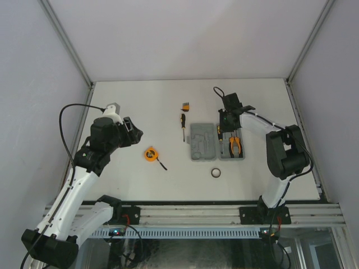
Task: Sort the tools into containers
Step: Place the screwdriver in the storage box.
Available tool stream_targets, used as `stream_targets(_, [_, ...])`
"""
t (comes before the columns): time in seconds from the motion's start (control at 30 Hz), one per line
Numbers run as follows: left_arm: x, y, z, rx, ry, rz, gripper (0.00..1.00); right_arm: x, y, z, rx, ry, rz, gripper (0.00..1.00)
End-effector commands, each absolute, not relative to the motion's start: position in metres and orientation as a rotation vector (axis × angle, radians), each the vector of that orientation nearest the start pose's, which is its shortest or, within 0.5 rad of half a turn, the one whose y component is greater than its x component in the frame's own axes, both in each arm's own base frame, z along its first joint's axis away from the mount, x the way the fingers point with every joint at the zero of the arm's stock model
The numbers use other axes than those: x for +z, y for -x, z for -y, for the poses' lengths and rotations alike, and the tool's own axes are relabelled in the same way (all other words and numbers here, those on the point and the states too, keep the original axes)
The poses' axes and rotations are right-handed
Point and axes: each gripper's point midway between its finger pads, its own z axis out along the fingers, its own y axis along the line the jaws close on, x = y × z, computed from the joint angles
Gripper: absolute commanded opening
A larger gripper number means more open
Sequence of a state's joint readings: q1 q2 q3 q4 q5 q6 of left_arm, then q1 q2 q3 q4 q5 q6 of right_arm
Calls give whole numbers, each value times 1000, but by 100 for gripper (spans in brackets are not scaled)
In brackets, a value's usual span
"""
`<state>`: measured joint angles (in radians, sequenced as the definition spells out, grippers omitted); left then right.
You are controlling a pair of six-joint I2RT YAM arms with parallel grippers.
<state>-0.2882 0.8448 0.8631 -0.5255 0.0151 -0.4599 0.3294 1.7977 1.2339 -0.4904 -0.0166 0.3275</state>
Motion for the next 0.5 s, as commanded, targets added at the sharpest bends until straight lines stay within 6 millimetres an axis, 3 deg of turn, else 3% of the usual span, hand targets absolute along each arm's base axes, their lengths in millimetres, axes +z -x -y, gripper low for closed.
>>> stream_targets(0.0, [222, -274, 105, -493, 166, -2085, 59, 74, -386, -150, 183, 53, -2598, 17])
stream_targets(0.23, [223, -274, 105, -493, 168, -2083, 59, 79, -375, -153, 175, 69, -2602, 16])
stream_targets(0.47, [224, -274, 104, -495, 169, -2080, 59, 70, -366, -155, 167, 80, -2638, 15])
